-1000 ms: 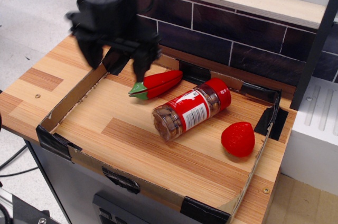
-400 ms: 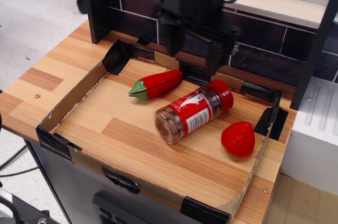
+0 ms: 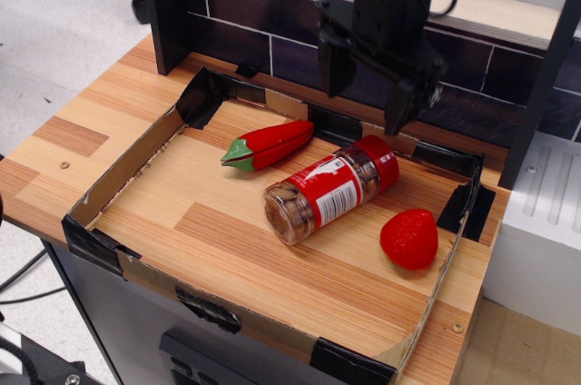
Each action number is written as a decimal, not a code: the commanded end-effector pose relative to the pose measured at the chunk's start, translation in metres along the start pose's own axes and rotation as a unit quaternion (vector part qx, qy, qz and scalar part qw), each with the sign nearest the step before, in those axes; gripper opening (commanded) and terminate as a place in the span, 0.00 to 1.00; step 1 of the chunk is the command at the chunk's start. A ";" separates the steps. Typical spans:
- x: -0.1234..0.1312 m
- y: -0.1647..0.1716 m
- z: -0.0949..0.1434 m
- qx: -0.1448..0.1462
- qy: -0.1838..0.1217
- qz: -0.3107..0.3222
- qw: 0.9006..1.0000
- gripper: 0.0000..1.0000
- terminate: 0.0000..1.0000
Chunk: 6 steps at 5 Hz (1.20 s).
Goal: Upright basil bottle
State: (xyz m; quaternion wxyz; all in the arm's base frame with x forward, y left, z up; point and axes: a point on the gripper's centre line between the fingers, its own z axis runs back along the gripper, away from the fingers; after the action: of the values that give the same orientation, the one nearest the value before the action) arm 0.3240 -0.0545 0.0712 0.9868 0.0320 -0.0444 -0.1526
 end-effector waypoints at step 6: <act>0.005 -0.013 -0.048 0.030 -0.044 -0.020 0.998 1.00 0.00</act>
State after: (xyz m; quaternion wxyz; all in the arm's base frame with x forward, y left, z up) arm 0.3311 -0.0615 0.0136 0.9812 0.0556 -0.0754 -0.1685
